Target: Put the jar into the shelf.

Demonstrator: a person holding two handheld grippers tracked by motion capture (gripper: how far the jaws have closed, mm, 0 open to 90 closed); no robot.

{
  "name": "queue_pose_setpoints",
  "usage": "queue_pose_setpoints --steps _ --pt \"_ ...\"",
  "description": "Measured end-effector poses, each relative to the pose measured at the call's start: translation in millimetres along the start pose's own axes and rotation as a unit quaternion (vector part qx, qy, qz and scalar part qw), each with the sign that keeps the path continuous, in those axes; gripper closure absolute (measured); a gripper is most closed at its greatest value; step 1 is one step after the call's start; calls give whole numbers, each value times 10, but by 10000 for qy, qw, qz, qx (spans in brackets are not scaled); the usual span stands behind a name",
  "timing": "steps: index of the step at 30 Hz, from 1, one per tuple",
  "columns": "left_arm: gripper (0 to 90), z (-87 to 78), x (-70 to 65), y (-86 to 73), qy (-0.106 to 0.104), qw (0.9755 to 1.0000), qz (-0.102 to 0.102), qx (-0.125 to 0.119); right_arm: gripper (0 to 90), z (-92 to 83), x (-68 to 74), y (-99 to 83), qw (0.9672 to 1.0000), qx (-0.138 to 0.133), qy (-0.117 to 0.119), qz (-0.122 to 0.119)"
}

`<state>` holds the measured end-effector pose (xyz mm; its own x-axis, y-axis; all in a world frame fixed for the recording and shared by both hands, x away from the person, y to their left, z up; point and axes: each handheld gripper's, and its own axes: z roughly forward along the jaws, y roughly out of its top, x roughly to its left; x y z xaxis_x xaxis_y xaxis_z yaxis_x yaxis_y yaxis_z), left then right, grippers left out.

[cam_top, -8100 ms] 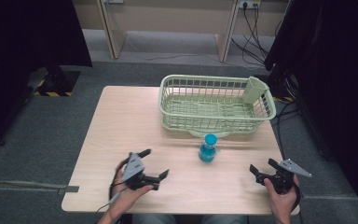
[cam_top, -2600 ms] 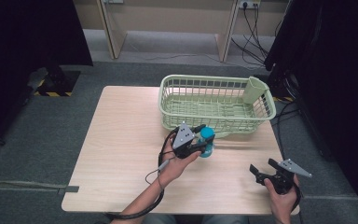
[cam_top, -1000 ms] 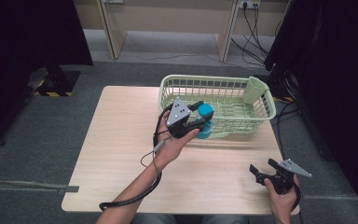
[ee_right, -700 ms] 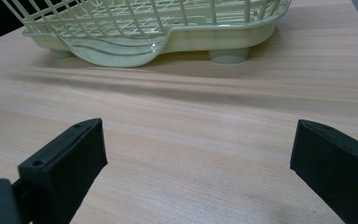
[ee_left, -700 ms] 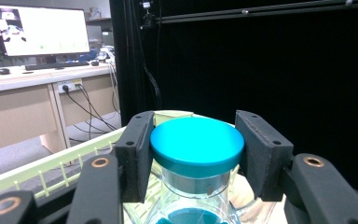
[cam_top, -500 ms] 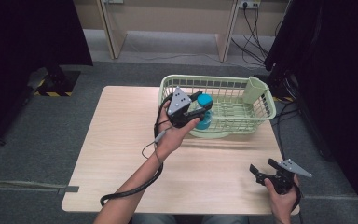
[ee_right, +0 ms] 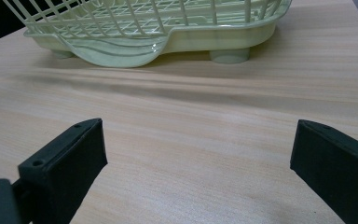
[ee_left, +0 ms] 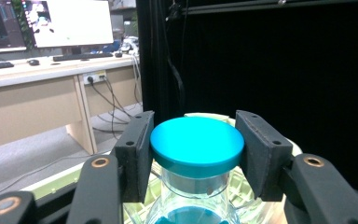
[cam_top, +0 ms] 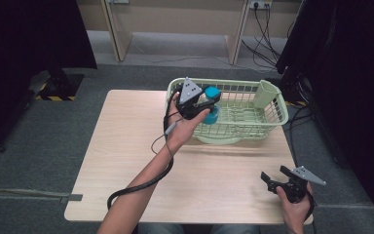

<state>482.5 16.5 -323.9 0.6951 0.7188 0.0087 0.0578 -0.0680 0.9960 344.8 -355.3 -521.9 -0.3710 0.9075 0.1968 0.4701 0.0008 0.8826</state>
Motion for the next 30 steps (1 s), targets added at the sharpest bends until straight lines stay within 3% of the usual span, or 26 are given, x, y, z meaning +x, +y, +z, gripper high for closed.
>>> queue_pose_setpoints --steps 8,18,23,26,28,29,30 --pt "480 227 117 31 216 9995 -40 248 35 -3 -4 -1 10000 -10 9 6" --pt "480 522 271 17 428 9965 -84 707 35 -7 -9 -2 10000 -17 26 33" --pt "480 632 347 -30 502 9941 -186 944 35 -8 -11 -3 10000 -27 36 61" --pt "480 715 409 -92 562 9907 -219 1222 35 -8 -13 -3 10000 -30 37 52" --pt "479 731 419 -103 583 9899 -227 1269 35 -8 -15 -3 10000 -35 40 46" --pt "480 776 452 -133 613 9877 -274 1415 35 -8 -15 -3 10000 -34 42 45" --pt "479 776 452 -133 613 9877 -274 1415 35 -8 -14 -3 10000 -30 46 50"
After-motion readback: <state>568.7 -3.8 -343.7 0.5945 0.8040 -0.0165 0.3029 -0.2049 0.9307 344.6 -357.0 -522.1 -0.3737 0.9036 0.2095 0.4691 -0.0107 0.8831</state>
